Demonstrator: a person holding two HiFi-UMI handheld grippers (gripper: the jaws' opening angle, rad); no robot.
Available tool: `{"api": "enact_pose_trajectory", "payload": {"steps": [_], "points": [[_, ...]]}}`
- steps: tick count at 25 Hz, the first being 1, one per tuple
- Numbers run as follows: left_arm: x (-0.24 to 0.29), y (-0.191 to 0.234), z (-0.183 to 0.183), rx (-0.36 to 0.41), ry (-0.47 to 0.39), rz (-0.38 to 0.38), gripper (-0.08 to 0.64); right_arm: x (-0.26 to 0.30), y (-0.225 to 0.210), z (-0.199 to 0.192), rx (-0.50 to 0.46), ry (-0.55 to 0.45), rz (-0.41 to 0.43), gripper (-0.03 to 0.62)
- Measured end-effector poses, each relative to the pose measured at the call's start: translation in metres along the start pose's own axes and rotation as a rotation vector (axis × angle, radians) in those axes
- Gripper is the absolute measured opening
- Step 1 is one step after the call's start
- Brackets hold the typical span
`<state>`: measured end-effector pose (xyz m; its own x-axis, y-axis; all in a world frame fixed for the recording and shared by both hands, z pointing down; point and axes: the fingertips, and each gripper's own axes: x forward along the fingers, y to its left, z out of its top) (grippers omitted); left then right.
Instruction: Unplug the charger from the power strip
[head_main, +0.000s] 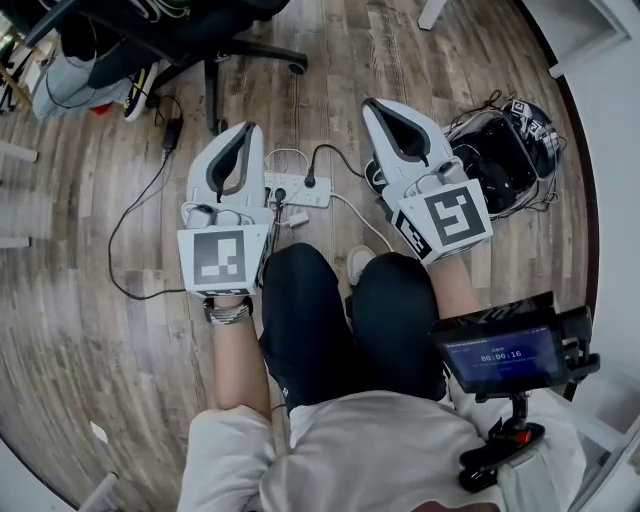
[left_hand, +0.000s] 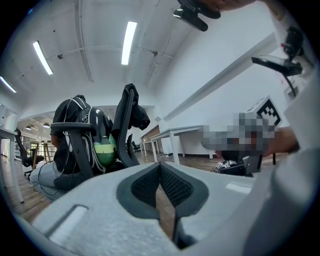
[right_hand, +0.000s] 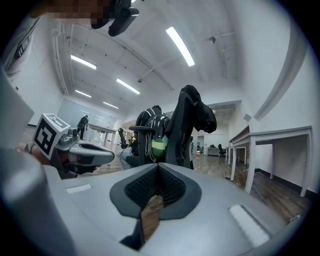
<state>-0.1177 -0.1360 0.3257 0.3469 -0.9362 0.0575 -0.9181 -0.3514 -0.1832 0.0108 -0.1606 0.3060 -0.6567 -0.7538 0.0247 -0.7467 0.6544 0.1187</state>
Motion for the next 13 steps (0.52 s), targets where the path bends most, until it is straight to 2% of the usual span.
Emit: {"api": "enact_pose_trajectory", "payload": {"steps": [13], "points": [[-0.013,-0.007,-0.010,-0.037,0.013,-0.023,0.005,-0.010,0.009,-0.003,0.009,0.010,-0.014,0.002]]}}
